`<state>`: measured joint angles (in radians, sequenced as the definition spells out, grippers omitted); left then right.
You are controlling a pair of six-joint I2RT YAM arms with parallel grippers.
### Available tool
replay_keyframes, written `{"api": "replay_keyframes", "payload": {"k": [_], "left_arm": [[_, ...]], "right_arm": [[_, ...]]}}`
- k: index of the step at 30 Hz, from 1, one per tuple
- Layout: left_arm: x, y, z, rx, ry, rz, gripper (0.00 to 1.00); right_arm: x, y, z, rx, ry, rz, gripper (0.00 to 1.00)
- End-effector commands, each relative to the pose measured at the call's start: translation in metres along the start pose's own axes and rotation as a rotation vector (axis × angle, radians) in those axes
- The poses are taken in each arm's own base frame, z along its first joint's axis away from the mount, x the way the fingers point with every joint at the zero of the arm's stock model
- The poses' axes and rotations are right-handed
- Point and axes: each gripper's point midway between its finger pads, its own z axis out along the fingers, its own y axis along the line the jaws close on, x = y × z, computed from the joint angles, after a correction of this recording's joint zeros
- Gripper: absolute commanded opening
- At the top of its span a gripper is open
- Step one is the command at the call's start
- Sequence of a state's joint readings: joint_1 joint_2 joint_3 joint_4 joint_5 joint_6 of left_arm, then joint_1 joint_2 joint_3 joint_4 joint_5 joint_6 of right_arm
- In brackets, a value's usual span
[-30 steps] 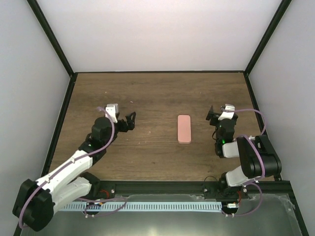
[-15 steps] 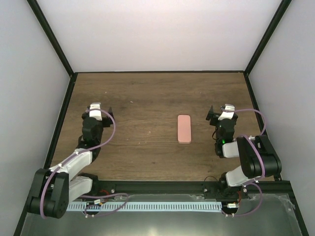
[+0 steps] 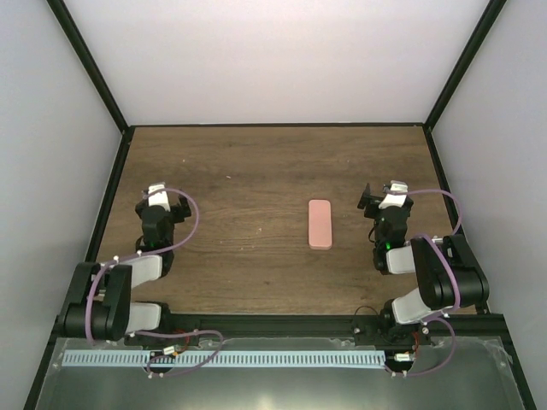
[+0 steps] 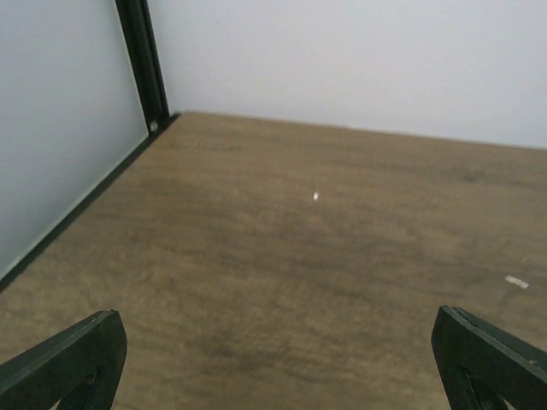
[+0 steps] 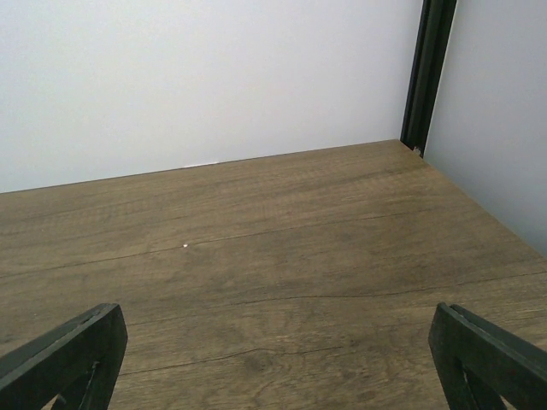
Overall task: Organize the sunglasses
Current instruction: Reset both arms
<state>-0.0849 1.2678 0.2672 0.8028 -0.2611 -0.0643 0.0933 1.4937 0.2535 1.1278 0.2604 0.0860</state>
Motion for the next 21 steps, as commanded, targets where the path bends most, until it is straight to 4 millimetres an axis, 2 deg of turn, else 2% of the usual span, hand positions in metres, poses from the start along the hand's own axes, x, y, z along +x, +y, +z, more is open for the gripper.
{"api": "replay_keyframes", "payload": {"k": [1, 6, 11, 18, 21], "left_arm": [[-0.005, 0.005, 0.011, -0.023, -0.026, -0.039, 1.0], [-0.005, 0.014, 0.02, -0.062, -0.012, -0.045, 1.0], [-0.006, -0.004, 0.019, 0.043, -0.016, 0.009, 1.0], [-0.008, -0.005, 0.023, 0.042, -0.033, 0.05, 1.0], [-0.01, 0.001, 0.023, 0.007, -0.045, 0.046, 1.0]], "right_arm": [[-0.014, 0.004, 0.003, -0.01, -0.044, -0.01, 1.0], [-0.014, 0.005, 0.004, -0.011, -0.043, -0.01, 1.0], [-0.011, 0.007, 0.01, -0.03, -0.019, -0.012, 1.0], [-0.012, 0.006, 0.01, -0.029, -0.02, -0.012, 1.0], [-0.012, 0.007, 0.01, -0.031, -0.019, -0.012, 1.0]]}}
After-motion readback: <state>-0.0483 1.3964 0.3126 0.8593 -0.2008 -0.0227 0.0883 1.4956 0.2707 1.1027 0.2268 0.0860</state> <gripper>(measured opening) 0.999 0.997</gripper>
